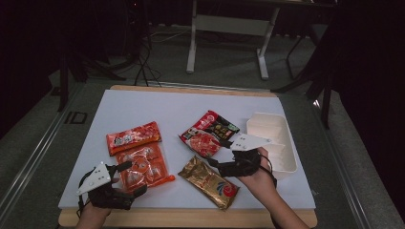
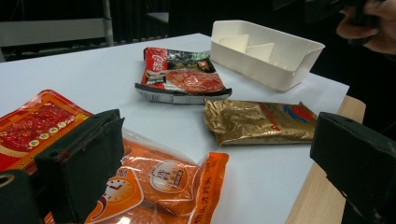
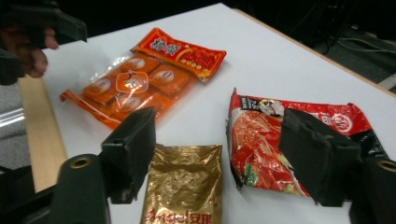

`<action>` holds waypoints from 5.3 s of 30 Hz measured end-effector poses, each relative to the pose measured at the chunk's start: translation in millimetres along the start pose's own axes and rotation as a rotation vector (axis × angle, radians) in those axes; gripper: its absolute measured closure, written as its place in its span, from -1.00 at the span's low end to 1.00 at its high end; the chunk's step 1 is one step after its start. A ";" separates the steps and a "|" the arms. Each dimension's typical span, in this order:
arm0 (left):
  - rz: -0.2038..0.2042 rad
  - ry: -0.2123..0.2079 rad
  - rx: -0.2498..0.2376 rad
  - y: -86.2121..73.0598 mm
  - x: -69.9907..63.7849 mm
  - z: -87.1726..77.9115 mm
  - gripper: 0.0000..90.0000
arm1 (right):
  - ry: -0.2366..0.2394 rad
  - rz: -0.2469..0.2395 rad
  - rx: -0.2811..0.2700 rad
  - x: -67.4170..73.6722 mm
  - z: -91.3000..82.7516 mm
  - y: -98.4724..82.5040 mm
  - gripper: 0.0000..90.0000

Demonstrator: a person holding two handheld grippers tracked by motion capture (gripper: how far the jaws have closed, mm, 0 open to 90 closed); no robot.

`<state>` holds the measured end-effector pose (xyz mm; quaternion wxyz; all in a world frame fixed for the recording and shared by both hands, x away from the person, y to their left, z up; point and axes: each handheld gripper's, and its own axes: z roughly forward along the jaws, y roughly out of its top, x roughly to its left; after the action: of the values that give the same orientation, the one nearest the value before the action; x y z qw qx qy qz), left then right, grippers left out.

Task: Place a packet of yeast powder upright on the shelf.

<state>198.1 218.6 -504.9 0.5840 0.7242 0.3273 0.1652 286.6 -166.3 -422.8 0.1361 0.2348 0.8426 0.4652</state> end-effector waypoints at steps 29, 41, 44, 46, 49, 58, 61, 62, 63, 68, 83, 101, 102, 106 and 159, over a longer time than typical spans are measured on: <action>-0.002 -0.005 0.014 -1.0 2.4 1.1 -0.93 | 0.066 0.001 0.249 -8.2 107.1 -38.5 -0.01; -0.001 -0.009 0.023 -1.3 2.2 2.6 -0.93 | 0.070 -0.016 0.333 -6.5 123.6 -48.6 -0.08; 0.001 -0.010 0.026 -1.4 2.3 3.1 -0.93 | 0.081 -0.024 0.363 -5.6 128.0 -45.8 -0.04; 0.002 -0.011 0.028 -1.5 2.1 3.4 -0.93 | 0.081 -0.029 0.379 -4.7 131.5 -44.9 0.00; 0.004 -0.011 0.031 -1.6 1.7 3.7 -0.93 | 0.078 -0.059 0.399 -2.3 134.8 -44.1 0.12; 0.009 -0.015 0.039 -2.0 1.8 4.9 -0.93 | 0.065 -0.056 0.458 -3.5 139.7 -38.8 0.91; 0.006 -0.011 0.037 -1.9 2.3 4.6 -0.93 | 0.057 -0.082 0.458 -1.3 139.3 -38.2 0.97; 0.005 -0.010 0.035 -2.1 2.7 4.5 -0.93 | 0.057 -0.093 0.456 -0.9 138.6 -38.0 0.97; 0.003 -0.010 0.035 -2.1 2.9 4.4 -0.93 | 0.057 -0.094 0.450 -0.8 137.0 -37.7 0.98; 0.003 -0.010 0.034 -2.1 2.9 4.3 -0.93 | 0.066 -0.093 0.415 -1.2 124.7 -29.7 0.99; 0.002 -0.015 0.037 -2.1 1.7 5.8 -0.94 | 0.054 -0.074 0.256 4.5 64.3 -4.1 0.99; 0.003 -0.017 0.050 -2.5 1.0 9.5 -0.93 | 0.083 -0.036 0.098 2.2 -4.9 9.0 0.99; 0.004 -0.017 0.051 -2.6 0.9 9.6 -0.94 | 0.094 -0.045 0.096 3.6 -8.6 10.4 0.99; 0.001 -0.016 0.049 -2.6 0.7 9.4 -0.93 | 0.099 -0.054 0.068 7.7 -20.6 14.9 0.99; -0.004 -0.018 0.053 -3.3 1.6 10.7 -0.94 | -0.207 0.143 -0.189 -116.5 -59.3 89.1 0.99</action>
<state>205.0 212.1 -511.1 0.5679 0.7402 0.3277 0.1489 383.4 -229.1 -314.5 0.2104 0.3271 0.7575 0.5243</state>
